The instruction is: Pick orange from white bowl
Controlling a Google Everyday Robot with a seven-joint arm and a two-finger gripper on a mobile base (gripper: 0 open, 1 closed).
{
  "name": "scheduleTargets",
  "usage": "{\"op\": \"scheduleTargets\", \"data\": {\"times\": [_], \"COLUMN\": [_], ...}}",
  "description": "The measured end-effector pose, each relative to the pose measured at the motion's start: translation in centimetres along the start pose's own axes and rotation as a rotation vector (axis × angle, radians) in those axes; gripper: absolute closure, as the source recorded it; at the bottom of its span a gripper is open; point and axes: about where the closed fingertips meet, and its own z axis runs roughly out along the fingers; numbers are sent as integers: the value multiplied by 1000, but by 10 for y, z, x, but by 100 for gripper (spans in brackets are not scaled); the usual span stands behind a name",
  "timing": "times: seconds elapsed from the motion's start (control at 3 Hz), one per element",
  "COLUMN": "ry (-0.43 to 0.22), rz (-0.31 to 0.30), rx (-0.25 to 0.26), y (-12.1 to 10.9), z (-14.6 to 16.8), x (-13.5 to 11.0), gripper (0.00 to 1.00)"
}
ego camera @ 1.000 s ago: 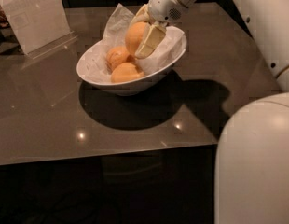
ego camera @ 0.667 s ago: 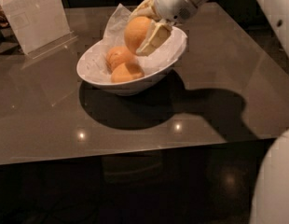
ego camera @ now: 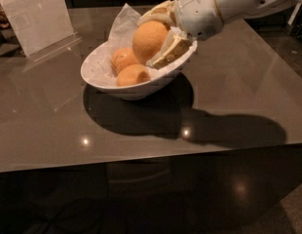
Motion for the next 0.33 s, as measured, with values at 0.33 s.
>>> {"op": "scheduleTargets", "data": {"times": [0.33], "ry": [3], "rz": [8], "rx": [-3], "y": [3], "z": [0], "x": [4], "gripper": [100]}}
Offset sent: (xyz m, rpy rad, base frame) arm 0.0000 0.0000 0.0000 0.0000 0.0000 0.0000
